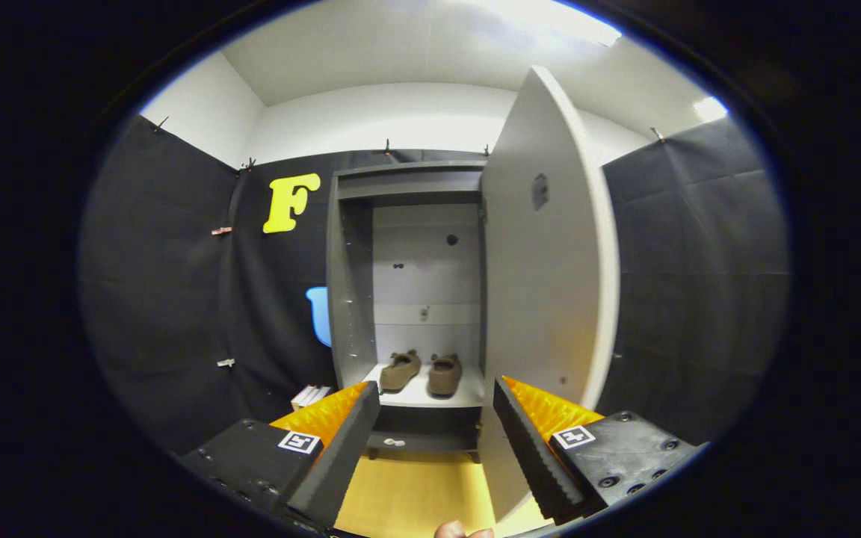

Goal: Open the shoe cabinet door, grab the shoes and put them into the shoe cabinet, then close the shoe cabinet door.

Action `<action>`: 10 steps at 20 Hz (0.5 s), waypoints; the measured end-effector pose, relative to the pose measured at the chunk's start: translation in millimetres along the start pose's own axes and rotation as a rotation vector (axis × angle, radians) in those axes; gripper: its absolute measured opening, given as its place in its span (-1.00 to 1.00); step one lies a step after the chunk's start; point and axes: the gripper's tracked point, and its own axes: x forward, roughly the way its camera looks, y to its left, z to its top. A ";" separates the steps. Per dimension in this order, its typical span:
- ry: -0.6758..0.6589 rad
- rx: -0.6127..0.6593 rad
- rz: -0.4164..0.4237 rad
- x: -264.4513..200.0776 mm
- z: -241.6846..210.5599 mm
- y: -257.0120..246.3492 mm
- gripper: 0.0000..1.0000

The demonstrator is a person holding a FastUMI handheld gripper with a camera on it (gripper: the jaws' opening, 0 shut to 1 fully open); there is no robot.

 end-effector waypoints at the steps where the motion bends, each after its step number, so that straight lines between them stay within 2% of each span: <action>1: 0.002 -0.022 -0.028 -4.3 -1.5 -12.6 0.94; 4: 0.014 0.004 -0.111 -17.1 -0.4 -53.5 0.93; 10: 0.043 0.015 -0.342 -19.3 -18.1 -159.7 0.94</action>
